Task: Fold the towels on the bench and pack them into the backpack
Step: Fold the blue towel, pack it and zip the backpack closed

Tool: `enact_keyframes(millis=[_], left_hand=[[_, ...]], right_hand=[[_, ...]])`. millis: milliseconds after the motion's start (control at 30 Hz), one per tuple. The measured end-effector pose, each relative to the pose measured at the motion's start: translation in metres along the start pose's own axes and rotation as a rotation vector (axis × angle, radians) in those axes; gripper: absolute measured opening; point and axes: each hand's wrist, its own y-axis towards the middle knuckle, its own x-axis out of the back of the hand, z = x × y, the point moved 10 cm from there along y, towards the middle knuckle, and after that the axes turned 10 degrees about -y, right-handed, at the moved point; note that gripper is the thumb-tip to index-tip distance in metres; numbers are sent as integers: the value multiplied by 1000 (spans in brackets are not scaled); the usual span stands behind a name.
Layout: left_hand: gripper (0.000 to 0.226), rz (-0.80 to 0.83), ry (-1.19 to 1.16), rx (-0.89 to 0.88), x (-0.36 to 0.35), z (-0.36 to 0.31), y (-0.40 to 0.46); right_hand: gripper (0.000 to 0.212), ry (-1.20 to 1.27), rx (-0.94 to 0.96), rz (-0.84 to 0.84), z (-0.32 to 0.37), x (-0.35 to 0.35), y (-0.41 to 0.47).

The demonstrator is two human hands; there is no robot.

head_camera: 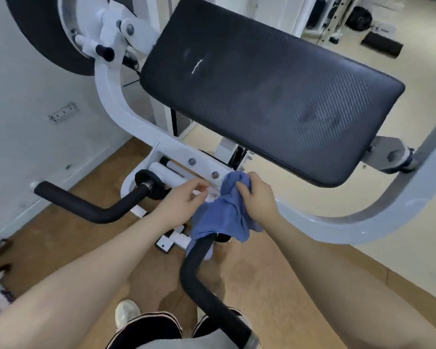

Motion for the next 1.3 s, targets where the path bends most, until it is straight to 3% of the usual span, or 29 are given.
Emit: enact_keyframes(millis=[133, 300, 433, 500, 600, 667, 733, 833, 900, 1000, 1100, 1300], left_hand=[[20, -109, -275, -89, 21, -11, -26], [46, -360, -478, -258, 91, -29, -104], [72, -451, -288, -252, 127, -12, -191], [60, -538, -207, -213, 138, 5, -236], [26, -753, -196, -131, 157, 42, -318], [21, -900, -258, -51, 168, 76, -384], [24, -1005, -335, 15, 173, 109, -453], [21, -1094, -341, 112, 180, 143, -542], [18, -1152, -328, 178, 184, 163, -592], [16, -1282, -389, 266, 188, 195, -664], [18, -1396, -454, 308, 187, 216, -716], [14, -1667, -678, 270, 186, 255, -837]], right_hand=[[26, 321, 114, 89, 67, 5, -5], [20, 619, 314, 452, 179, -19, -39], [23, 913, 306, 812, 254, -52, -89], [23, 904, 327, 971, 287, -81, -124], [21, 843, 349, 1063, 327, -130, -178], [17, 757, 352, 1037, 345, -163, -209], [14, 520, 430, 872, 357, -195, -230], [24, -80, 808, 497, 383, -240, -276], [32, -253, 1026, 307, 404, -266, -334], [32, -110, 1439, 201, 434, -278, -461], [40, -109, 1792, 210, 437, -300, -561], [30, -61, 1874, 329, 480, -378, -670]])
